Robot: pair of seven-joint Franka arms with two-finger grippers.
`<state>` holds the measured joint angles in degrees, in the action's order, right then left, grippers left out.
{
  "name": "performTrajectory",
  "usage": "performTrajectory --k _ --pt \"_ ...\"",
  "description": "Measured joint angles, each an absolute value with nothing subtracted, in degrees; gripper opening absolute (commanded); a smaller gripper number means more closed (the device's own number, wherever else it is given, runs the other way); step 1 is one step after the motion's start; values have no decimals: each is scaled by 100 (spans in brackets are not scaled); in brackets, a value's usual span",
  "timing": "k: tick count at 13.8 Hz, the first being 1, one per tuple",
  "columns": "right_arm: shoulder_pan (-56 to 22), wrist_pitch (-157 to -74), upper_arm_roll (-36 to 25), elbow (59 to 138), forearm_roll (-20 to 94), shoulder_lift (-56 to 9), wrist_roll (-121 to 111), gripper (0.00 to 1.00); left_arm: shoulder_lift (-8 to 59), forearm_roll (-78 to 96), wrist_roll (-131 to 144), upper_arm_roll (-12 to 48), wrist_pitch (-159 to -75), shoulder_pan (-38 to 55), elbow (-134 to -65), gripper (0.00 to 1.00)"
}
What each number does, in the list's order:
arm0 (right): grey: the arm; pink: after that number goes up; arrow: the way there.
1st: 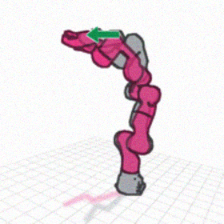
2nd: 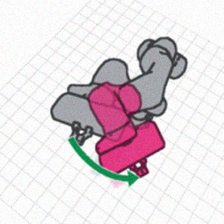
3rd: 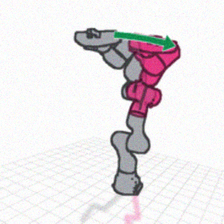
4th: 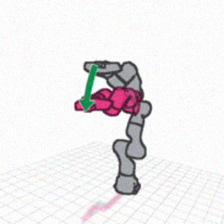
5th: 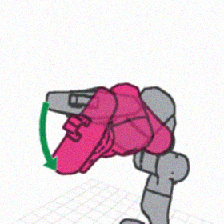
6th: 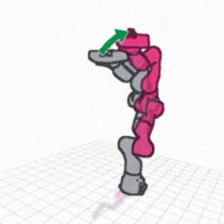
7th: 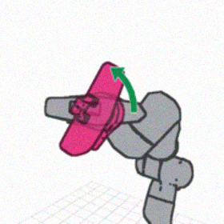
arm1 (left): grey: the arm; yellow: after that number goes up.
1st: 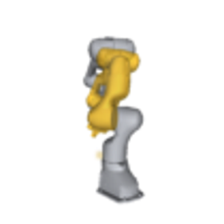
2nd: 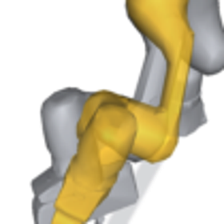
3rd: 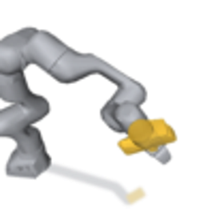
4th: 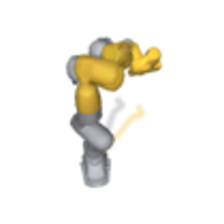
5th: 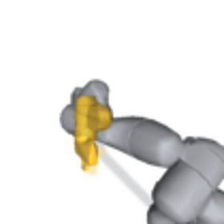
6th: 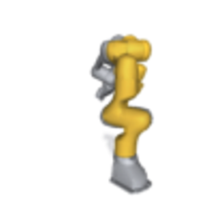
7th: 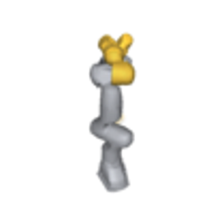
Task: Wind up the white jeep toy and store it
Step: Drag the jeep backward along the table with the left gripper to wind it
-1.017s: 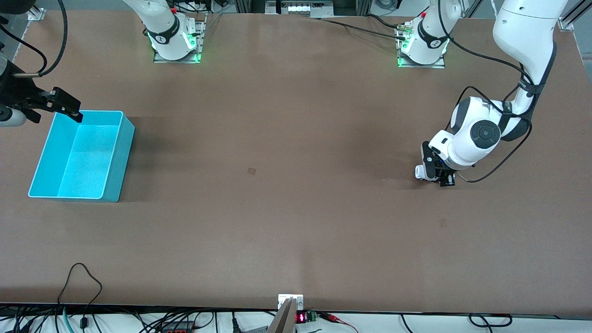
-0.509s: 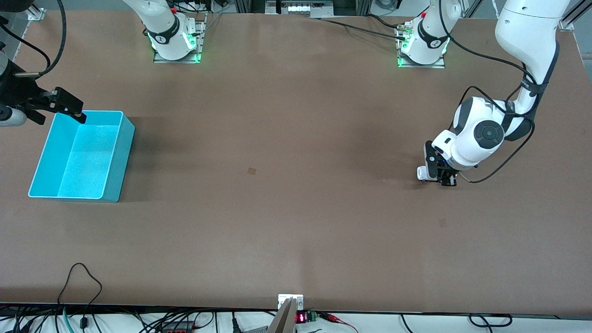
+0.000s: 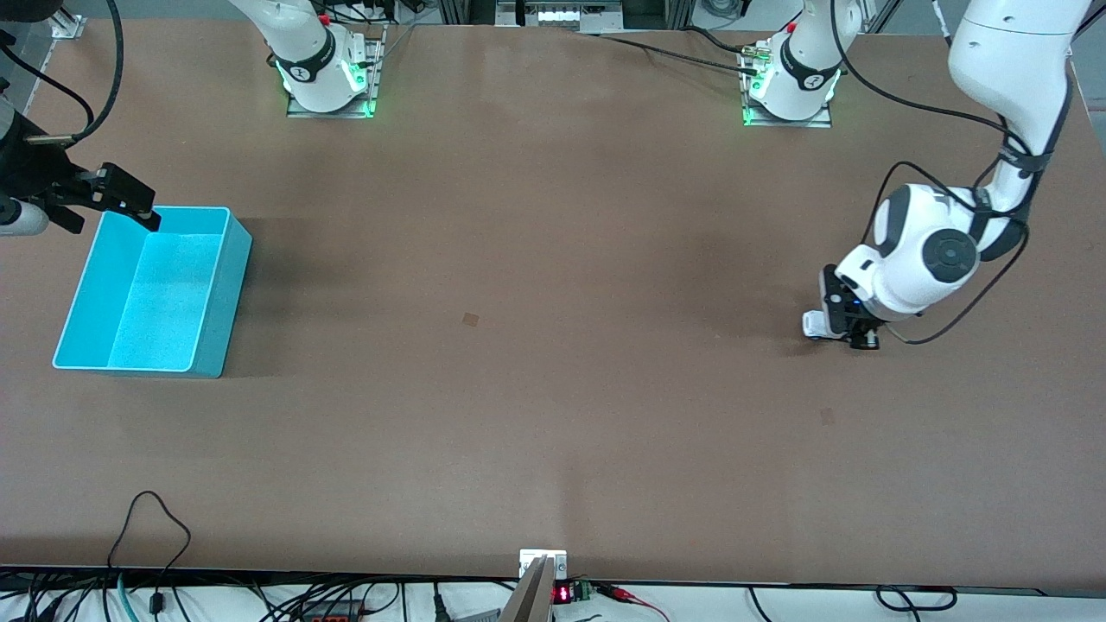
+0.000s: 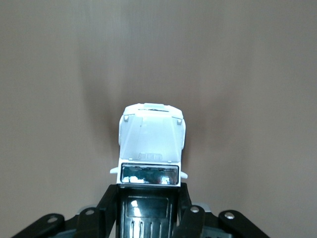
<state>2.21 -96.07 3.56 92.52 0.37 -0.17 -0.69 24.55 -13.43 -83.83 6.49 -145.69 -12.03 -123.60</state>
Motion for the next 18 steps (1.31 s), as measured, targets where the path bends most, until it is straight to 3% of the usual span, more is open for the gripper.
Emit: performTrajectory --k 4,11,12,13,18 --pt "215 -9609 376 9252 39 -16 -70 100 2618 -1352 -9058 644 -14592 -2049 -12110 16" --pt "212 -9603 379 9252 40 -10 -76 100 2791 -1590 -9607 646 -14596 -2628 -11840 18" --pt "213 -9603 379 9252 40 -10 -76 100 2813 -1590 -9640 646 -14596 -2681 -11805 31" --pt "214 -9603 378 9252 40 -8 -76 100 2823 -1590 -9664 646 -14596 -2708 -11789 96" --pt "214 -9565 374 9252 42 41 -76 100 3145 -1617 -9735 638 -14390 -2765 -11765 100"
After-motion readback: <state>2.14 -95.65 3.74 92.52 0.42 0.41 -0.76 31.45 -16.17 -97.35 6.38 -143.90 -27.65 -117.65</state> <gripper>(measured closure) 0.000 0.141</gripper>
